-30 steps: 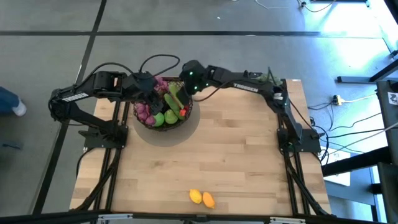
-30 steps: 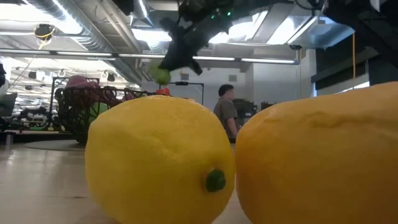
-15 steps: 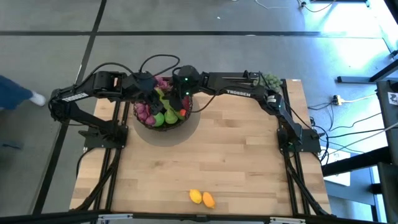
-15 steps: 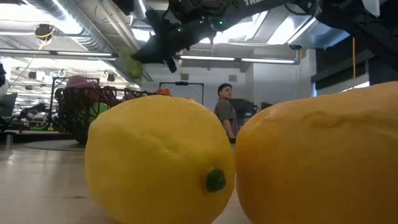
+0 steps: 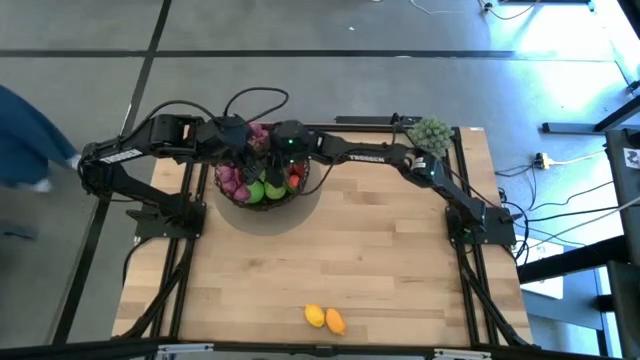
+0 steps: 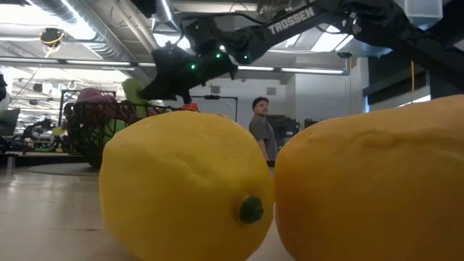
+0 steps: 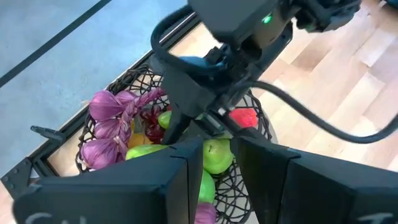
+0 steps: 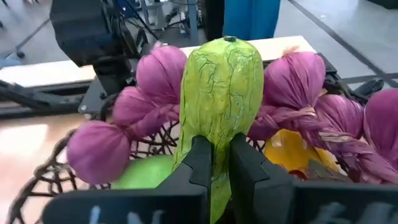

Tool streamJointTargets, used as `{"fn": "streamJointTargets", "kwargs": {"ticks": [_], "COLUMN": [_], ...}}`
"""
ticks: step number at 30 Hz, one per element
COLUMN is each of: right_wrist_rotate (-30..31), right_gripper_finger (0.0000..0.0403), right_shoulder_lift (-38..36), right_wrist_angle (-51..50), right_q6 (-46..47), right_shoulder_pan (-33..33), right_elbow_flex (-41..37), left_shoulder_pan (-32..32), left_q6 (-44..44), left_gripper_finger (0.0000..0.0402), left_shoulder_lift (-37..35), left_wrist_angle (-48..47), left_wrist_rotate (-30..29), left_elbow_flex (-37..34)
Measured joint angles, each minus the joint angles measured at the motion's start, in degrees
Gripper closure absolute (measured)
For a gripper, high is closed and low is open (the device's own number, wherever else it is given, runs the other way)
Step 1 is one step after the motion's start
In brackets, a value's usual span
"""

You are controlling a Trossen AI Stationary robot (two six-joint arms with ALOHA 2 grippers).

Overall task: Build produce basket
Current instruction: Put the green cucumber into the black wire basket

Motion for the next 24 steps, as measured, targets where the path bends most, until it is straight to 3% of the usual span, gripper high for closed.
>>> {"fn": "streamJointTargets", "kwargs": {"ticks": [9,12,24], "right_wrist_rotate": [0.4,3.2,5.5], "right_gripper_finger": [0.0379,0.0372,0.0300], "right_shoulder_lift": [2.9,2.9,2.9], "right_wrist_angle": [-0.3,0.1,-0.4], "right_q6": [-2.4,-2.0,-0.1], "right_shoulder_pan": [0.1,0.1,0.1], "right_elbow_flex": [0.0,0.1,0.1], "left_shoulder_pan": [0.0,0.0,0.0], "left_q6": [-0.3,-0.3,-0.3], "left_gripper_finger": [0.0311,0.0311,0.0311], "left_shoulder_lift": [0.0,0.0,0.0], "left_wrist_angle": [0.0,0.0,0.0], "left_wrist_rotate": [0.1,0.1,0.5], "left_elbow_flex": [0.0,0.0,0.0]}}
